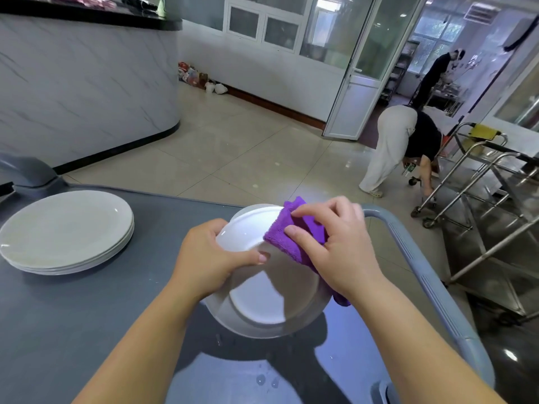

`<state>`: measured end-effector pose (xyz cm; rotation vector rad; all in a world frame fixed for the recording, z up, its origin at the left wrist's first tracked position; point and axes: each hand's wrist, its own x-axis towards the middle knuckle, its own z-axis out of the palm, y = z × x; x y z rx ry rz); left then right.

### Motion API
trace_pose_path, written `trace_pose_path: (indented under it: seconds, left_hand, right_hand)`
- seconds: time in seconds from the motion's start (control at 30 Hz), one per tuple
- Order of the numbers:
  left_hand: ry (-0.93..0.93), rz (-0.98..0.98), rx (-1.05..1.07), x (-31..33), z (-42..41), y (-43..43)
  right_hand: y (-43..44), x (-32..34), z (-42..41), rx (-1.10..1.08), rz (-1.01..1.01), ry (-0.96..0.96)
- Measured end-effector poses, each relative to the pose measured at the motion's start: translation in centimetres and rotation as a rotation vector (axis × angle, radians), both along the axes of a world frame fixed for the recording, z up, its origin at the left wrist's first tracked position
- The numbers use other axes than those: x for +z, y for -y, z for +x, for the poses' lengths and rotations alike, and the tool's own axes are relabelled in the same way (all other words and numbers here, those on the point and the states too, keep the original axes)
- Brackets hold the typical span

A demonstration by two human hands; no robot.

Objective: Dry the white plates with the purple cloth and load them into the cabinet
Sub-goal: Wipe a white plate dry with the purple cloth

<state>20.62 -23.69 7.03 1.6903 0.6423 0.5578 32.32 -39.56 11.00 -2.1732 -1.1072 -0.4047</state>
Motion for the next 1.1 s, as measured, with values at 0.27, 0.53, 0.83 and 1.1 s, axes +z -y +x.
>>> trace_pose_path:
  seconds: [0.27, 0.53, 0.83, 1.1]
  left_hand:
    - [0.052, 0.001, 0.039, 0.5, -0.1, 0.5]
    - [0.191, -0.281, 0.150, 1.8, -0.1, -0.4]
    - [0.228, -0.223, -0.001, 2.1, -0.3, -0.4]
    - [0.374, -0.333, 0.212, 0.6, 0.8, 1.5]
  right_hand:
    - [-0.9, -0.7, 0.1, -0.018, -0.028, -0.067]
    - [-1.2, -2.9, -0.7, -0.318, 0.519, -0.585]
    - [-0.9, 1.7, 1.9, -0.187, 0.236, -0.438]
    - [-1.7, -2.1, -1.0, -0.513, 0.699, -0.800]
